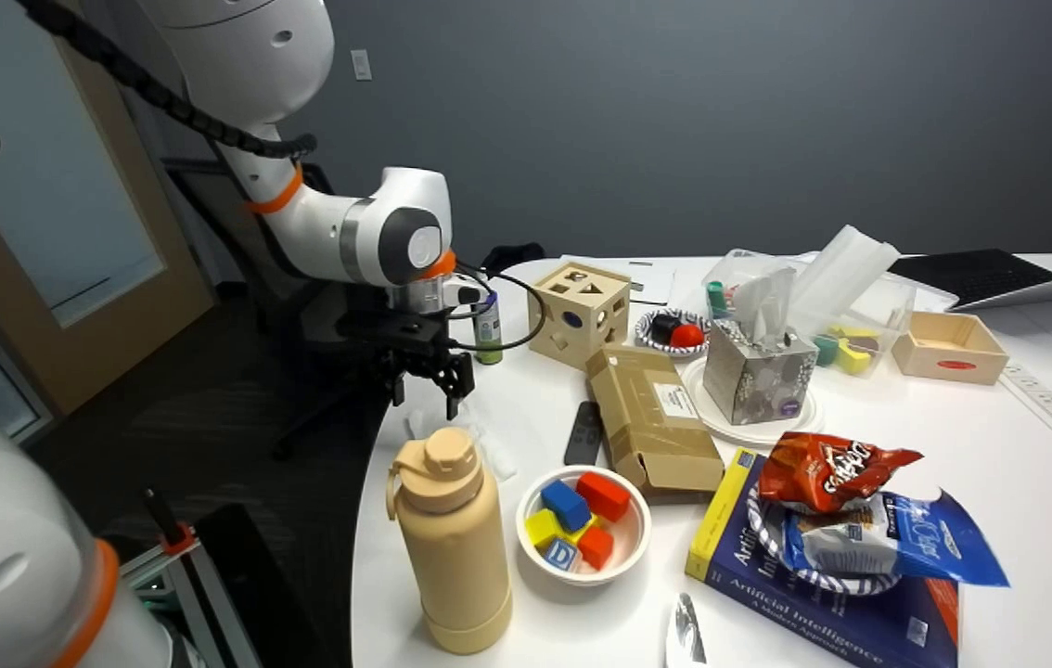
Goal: Fold the tissue on the table
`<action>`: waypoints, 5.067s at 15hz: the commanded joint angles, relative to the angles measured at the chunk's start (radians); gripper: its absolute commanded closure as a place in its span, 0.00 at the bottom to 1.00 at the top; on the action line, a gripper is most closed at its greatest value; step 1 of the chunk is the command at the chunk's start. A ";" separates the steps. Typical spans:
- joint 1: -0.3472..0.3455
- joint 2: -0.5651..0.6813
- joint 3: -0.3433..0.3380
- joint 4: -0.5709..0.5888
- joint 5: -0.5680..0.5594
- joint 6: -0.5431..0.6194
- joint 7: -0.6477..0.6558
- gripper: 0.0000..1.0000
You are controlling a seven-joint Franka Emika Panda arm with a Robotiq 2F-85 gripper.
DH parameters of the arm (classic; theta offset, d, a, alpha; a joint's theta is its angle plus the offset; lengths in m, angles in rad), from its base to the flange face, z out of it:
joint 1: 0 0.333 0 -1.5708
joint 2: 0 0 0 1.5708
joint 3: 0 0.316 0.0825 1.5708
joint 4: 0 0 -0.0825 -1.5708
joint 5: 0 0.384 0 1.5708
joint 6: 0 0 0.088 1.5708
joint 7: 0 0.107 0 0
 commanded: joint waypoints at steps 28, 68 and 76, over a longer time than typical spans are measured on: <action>-0.331 0.159 -0.011 0.042 0.301 0.130 -0.598 0.00; 0.042 0.033 -0.215 0.085 -0.319 -0.027 0.191 0.99; 0.103 0.022 -0.145 0.160 -0.387 -0.218 0.297 0.99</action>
